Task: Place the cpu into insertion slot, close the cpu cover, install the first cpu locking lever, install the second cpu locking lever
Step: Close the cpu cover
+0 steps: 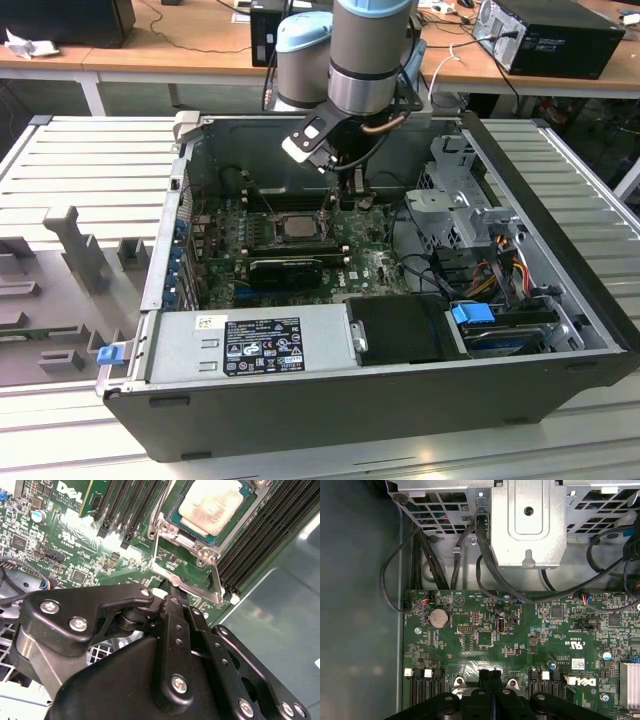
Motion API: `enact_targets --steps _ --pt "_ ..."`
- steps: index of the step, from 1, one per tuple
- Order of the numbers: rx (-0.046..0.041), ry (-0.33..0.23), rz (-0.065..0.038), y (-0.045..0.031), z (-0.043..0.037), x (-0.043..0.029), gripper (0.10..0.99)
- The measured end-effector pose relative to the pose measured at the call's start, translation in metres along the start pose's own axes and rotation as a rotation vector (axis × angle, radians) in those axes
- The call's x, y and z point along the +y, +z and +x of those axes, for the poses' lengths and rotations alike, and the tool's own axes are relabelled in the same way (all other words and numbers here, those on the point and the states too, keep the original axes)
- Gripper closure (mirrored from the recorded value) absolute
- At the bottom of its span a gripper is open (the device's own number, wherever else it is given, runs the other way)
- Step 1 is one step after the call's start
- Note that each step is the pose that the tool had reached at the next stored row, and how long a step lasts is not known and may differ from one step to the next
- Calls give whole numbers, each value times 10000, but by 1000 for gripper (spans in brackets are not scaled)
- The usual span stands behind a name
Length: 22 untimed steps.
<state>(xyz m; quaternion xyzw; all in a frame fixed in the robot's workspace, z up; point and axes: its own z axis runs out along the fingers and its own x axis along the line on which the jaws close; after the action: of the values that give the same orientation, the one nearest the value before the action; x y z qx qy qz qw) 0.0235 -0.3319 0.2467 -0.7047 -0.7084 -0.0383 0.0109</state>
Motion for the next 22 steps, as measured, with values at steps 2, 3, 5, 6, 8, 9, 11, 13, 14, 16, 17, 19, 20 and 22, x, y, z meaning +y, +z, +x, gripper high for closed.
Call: enact_targets --steps 2,3,5,6,8,9,11,13,14,16,17,19,20,22 --pt "0 0 0 0 0 -5 980" --pt "0 0 0 0 0 -8 980" --pt "-1 0 0 -1 0 -12 980" --pt "0 0 0 -1 0 -16 980" --pt "0 0 0 -1 0 -20 980" --pt "-1 -1 0 -1 0 -21 980" --pt "-1 0 0 -1 0 -24 980" --pt "-1 1 0 -1 0 -27 980" --pt "-1 1 0 -1 0 -30 980" --pt "0 0 0 -1 0 -32 980" --pt "-1 0 0 -2 0 -34 980" --pt "-1 0 0 -2 0 -36 980" --pt "0 0 0 -2 0 -37 980" --pt "0 0 0 -1 0 -40 980"
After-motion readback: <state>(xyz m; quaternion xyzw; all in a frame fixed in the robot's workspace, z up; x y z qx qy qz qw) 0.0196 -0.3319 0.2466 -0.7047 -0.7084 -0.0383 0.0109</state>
